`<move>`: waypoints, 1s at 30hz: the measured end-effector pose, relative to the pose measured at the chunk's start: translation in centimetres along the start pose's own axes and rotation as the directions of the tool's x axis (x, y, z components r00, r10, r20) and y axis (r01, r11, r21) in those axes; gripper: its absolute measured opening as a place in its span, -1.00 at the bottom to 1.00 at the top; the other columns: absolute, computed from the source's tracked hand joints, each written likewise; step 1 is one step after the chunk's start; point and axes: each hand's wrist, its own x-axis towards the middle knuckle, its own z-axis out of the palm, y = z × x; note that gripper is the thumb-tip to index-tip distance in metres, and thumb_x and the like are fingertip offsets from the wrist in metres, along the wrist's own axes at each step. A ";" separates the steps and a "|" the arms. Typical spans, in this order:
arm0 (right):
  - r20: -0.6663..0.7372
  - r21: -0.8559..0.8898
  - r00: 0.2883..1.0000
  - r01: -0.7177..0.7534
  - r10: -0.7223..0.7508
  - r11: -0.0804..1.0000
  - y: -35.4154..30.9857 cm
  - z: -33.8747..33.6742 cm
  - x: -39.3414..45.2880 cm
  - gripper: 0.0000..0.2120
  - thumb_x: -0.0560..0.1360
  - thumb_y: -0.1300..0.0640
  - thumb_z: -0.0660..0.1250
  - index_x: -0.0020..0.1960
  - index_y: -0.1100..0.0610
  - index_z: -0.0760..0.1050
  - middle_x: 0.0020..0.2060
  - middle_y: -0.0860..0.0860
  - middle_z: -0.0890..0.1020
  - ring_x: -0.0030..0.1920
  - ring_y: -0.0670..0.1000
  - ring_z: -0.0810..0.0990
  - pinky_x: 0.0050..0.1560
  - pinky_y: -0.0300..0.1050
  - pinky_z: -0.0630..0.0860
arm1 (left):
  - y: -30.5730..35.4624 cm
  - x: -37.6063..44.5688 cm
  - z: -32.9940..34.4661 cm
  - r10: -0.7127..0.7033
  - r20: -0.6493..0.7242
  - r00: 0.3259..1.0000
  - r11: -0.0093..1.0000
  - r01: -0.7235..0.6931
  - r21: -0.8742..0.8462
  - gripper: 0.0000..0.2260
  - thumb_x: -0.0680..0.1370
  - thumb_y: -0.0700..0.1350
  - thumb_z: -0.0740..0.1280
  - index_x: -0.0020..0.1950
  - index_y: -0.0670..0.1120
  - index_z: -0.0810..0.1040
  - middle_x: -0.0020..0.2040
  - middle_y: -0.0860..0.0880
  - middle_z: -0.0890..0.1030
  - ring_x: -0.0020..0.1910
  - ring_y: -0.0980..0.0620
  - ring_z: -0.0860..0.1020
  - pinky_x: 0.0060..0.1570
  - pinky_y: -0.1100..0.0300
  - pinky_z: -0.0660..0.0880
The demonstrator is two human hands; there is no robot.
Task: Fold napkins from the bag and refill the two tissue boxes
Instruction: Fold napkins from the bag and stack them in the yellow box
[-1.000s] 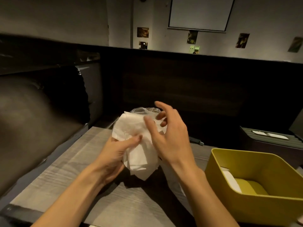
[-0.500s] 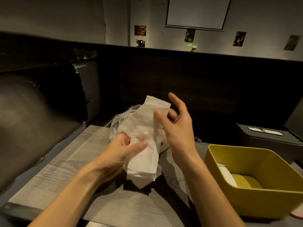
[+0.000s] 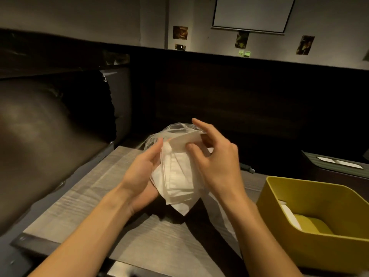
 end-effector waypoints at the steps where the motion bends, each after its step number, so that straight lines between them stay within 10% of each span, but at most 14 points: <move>1: -0.006 -0.011 1.000 0.004 -0.004 1.000 0.1 0.3 0.0 -0.40 0.57 0.08 0.48 0.54 -0.18 0.37 0.14 -0.39 0.50 0.16 -0.46 0.47 0.13 -0.49 0.48 | 0.0 0.1 -0.2 -0.002 0.018 1.000 1.000 0.002 0.007 -0.65 0.69 0.03 0.23 0.39 -0.08 0.60 0.28 -0.16 0.67 0.26 -0.14 0.64 0.26 -0.13 0.51; 7: -0.146 0.041 0.986 -0.081 0.086 0.996 1.0 0.2 0.0 -0.39 0.53 0.07 0.53 0.50 -0.18 0.39 0.13 -0.33 0.50 0.13 -0.33 0.53 0.06 -0.37 0.51 | -0.4 0.5 -1.0 0.036 0.093 0.995 0.998 -0.040 0.038 -0.44 0.51 -0.35 0.43 0.48 -0.05 0.45 0.30 -0.21 0.64 0.27 -0.23 0.63 0.12 -0.13 0.65; 15: -0.203 0.116 0.971 -0.100 0.122 0.988 1.0 0.9 0.1 -0.64 0.56 0.10 0.49 0.29 -0.16 0.52 0.02 -0.21 0.60 0.05 -0.30 0.57 -0.05 -0.44 0.54 | 0.0 0.8 -0.5 0.167 0.011 0.986 0.985 -0.167 -0.040 -0.41 0.46 -0.23 0.37 0.49 0.05 0.40 0.12 -0.02 0.74 0.12 -0.08 0.71 -0.02 -0.02 0.69; 20: -0.074 0.114 0.997 -0.007 0.015 0.994 0.4 1.6 -0.2 -0.66 0.59 0.05 0.46 0.33 -0.14 0.53 0.12 -0.24 0.58 0.15 -0.27 0.56 0.02 -0.37 0.55 | -0.3 0.9 -0.2 0.145 -0.058 0.988 0.984 -0.150 -0.096 -0.47 0.50 -0.23 0.39 0.45 0.08 0.46 0.21 -0.12 0.70 0.17 -0.16 0.69 0.05 -0.14 0.67; 26: 0.401 0.126 0.906 -0.197 0.132 0.972 0.2 0.1 -0.1 -0.30 0.49 -0.10 0.54 0.54 -0.27 0.32 0.39 -0.27 0.51 0.35 -0.27 0.47 0.34 -0.17 0.50 | 0.7 1.1 -1.2 0.171 -0.090 0.981 0.940 -0.190 -0.283 -0.50 0.58 -0.22 0.27 0.54 -0.02 0.41 0.32 -0.11 0.65 0.26 -0.14 0.65 0.16 -0.20 0.61; 30: 0.403 0.269 0.896 -0.309 0.184 0.912 0.1 -0.1 0.1 -0.48 0.53 0.14 0.52 0.44 -0.12 0.50 -0.02 -0.18 0.71 0.04 -0.18 0.69 0.14 -0.16 0.63 | 0.9 1.1 -1.4 0.160 -0.136 0.978 0.940 -0.193 -0.281 -0.55 0.59 -0.20 0.26 0.50 -0.10 0.45 0.27 -0.12 0.67 0.23 -0.14 0.66 0.22 -0.21 0.56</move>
